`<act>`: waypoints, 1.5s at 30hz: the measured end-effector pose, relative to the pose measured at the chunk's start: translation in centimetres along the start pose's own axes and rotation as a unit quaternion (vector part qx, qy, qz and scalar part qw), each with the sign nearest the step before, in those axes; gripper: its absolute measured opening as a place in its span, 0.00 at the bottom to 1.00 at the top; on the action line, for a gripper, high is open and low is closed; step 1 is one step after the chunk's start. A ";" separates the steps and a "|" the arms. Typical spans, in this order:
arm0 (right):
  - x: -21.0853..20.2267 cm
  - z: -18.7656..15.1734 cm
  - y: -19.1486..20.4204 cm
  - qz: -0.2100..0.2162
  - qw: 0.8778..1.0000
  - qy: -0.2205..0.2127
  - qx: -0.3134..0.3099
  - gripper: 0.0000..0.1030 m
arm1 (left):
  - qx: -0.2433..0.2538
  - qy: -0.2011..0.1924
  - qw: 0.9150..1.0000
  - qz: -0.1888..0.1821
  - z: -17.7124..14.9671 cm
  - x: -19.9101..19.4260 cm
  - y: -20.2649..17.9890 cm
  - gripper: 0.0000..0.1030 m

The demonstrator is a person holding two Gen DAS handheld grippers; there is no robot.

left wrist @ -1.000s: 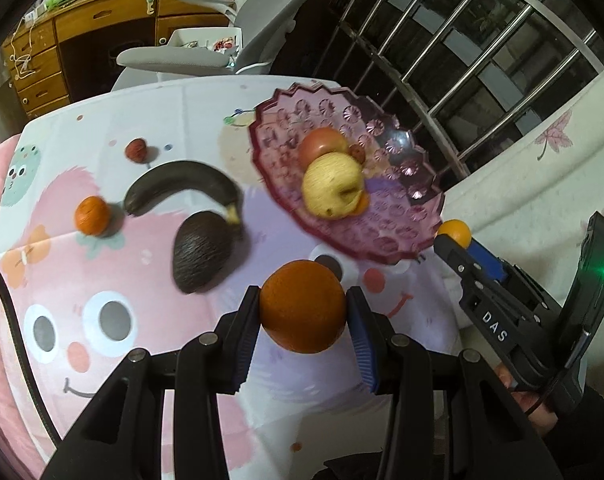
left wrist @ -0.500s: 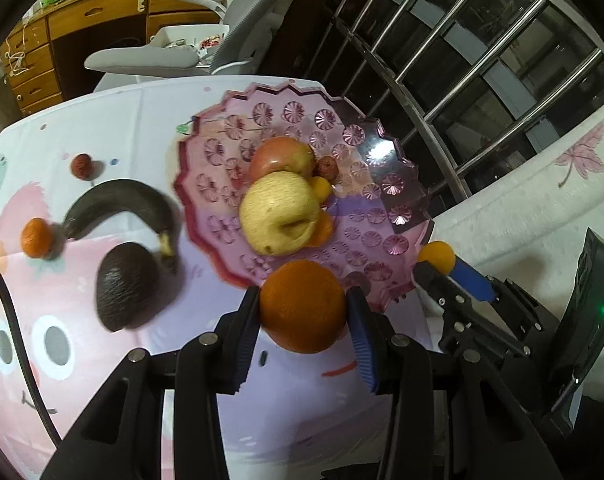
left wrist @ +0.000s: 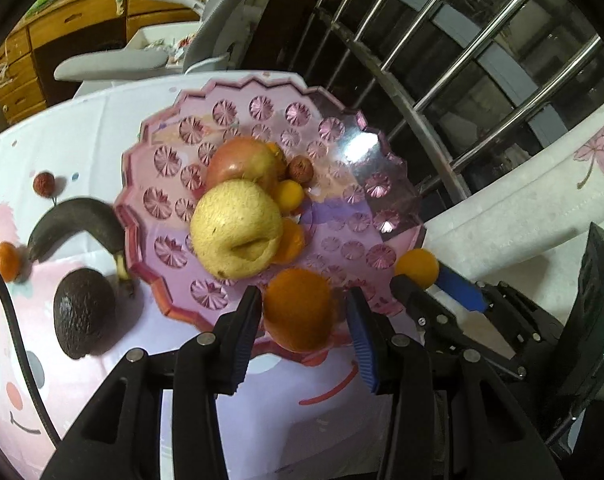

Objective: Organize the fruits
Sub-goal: 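Open both grippers to drop the oranges into the bowl, then move the left gripper toward the last orange while the right gripper approaches the avocado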

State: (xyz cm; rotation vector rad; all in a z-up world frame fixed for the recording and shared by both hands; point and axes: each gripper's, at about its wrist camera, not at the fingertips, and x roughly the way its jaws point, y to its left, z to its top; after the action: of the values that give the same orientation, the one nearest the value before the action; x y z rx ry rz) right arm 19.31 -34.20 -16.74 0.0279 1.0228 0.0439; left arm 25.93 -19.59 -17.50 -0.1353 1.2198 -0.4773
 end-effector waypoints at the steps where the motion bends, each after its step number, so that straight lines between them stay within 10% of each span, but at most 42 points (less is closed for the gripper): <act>1: 0.0 0.0 0.0 0.000 1.000 0.000 0.002 0.34 | 0.000 -0.005 1.000 -0.003 0.1 -0.2 0.0 0.45; 27: -2.2 -1.3 4.2 -0.003 1.000 -0.004 0.027 0.43 | -0.035 -0.007 0.999 0.016 -4.4 -5.9 5.6 0.50; 45: -2.4 -4.8 10.7 0.006 0.986 0.055 0.157 0.43 | -0.017 0.021 0.998 0.050 -9.1 -12.1 14.4 0.50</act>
State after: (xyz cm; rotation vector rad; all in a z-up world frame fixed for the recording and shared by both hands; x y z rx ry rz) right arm 13.69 -23.62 -16.70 0.3229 1.1322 -0.1060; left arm 18.43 -0.22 -15.25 -0.0932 1.2690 -0.3751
